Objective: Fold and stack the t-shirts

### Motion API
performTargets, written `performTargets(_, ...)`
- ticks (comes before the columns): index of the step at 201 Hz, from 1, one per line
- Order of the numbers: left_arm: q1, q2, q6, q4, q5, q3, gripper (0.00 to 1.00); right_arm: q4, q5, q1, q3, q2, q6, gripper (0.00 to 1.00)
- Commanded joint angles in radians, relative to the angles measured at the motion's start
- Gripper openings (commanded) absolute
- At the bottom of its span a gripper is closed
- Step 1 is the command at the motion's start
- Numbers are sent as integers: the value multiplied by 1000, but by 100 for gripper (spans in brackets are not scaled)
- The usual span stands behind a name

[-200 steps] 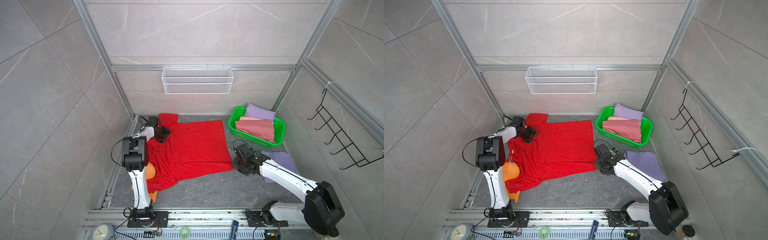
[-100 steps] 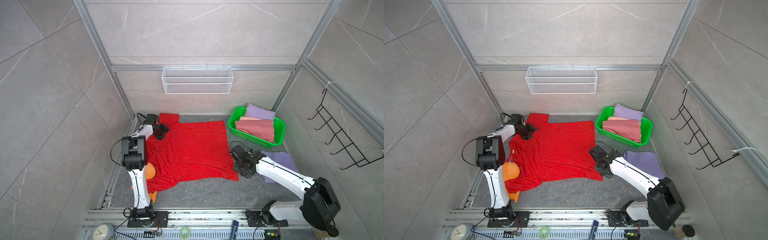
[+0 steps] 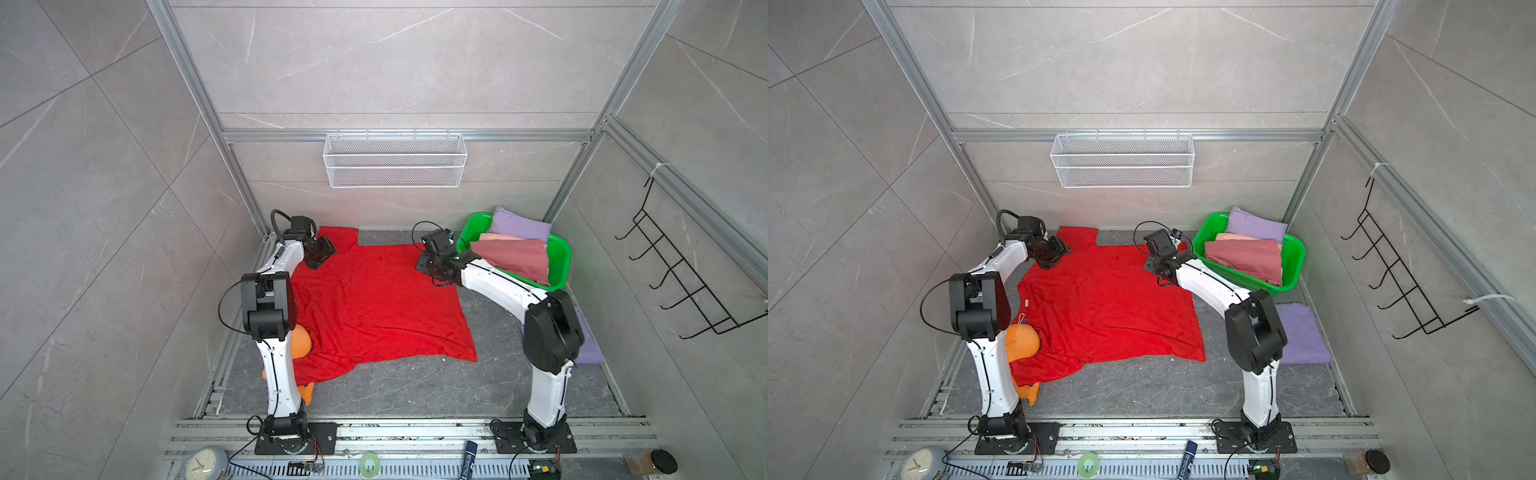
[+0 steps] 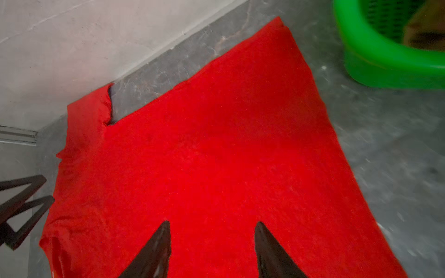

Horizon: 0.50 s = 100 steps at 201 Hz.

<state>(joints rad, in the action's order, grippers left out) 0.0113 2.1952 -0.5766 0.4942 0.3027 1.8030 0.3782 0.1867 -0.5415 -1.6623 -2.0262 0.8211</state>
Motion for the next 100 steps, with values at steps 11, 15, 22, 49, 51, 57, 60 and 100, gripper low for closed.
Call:
performTargets(11, 3, 26, 31, 24, -21, 20, 67, -89, -122, 40, -175, -174, -51, 57)
performTargets(15, 3, 28, 32, 21, -21, 19, 67, -92, -129, 41, -198, -197, -52, 57)
performTargets(22, 4, 33, 33, 25, -22, 19, 67, -93, -145, 46, -240, -236, -57, 57)
performTargets(49, 4, 43, 42, 33, -18, 15, 67, 2, -172, 51, -435, -395, -66, 56)
performTargets(51, 4, 43, 42, 33, -18, 15, 67, 13, -173, 51, -451, -403, -66, 56)
performTargets(57, 5, 44, 44, 38, -18, 14, 67, 42, -172, 50, -485, -429, -66, 56)
performTargets(60, 5, 46, 45, 41, -20, 13, 67, 57, -171, 49, -501, -439, -65, 56)
performTargets(100, 16, 52, 38, 73, -14, -14, 67, 152, -179, 53, -515, -488, -42, 56)
